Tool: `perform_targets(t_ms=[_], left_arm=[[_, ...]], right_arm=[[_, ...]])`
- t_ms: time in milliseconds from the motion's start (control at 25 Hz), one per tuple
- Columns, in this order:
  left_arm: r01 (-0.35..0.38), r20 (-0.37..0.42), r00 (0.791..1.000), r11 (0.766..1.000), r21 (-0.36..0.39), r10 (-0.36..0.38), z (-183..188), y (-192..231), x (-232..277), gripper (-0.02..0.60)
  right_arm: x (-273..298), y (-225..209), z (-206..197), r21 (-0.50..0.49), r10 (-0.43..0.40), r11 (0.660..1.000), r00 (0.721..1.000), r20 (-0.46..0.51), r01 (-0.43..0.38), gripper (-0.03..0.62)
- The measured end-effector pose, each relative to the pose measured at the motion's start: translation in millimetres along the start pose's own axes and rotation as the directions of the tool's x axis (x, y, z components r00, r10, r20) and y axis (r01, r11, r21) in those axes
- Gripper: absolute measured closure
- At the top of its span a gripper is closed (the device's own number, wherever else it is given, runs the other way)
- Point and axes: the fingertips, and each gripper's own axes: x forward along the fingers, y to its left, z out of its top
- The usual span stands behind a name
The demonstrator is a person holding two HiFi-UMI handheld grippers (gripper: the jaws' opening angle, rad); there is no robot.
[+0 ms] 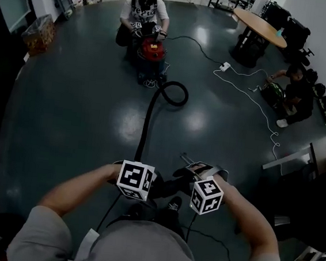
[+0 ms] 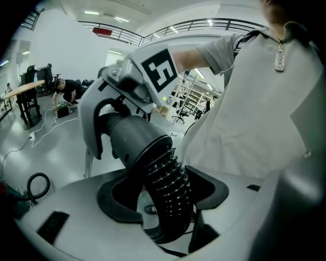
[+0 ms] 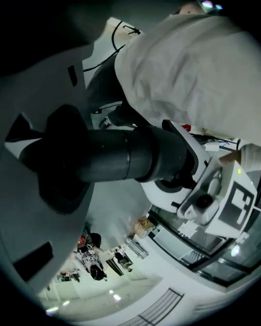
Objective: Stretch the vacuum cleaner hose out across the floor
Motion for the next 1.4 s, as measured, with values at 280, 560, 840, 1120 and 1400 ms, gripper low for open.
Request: perform_targets(t_ms=[280,560,840,1120,1400], left_arm=[[-0.357,0.154,0.925,0.934,0.032,0.348,-23.0,9.8,-64.2,0.312],[-0.622,0.349,0.708,0.776,-0.104,0.614,-7.4,23.3,-131.6,0.311],[-0.63,0.331,0.687,0.757,-0.172,0.647,-13.5,-1.5,-80.4,0.311],[-0.537,0.374,0.72,0.81,-0.236,0.585,55.5,-28.9,30.9,0.311],[-0.203,0.638,0.543,0.823,-0.53,0.546,183.8,-31.3,46.1,0.311]], right_arm=[[1.0,8.6,25.0,0.346,-0.202,0.913,0.976,-0.075,0.216,0.497],[-25.9,40.2,3.7,0.757,-0.331,0.581,0.936,-0.117,0.3,0.499],[-74.0,75.3,-25.4,0.934,-0.604,0.158,0.78,-0.164,0.319,0.5],[-127.6,134.4,-42.1,0.941,-0.722,-0.067,0.634,-0.275,0.332,0.5],[-165.3,211.4,-42.1,0.935,-0.769,-0.23,0.539,-0.344,0.269,0.5]])
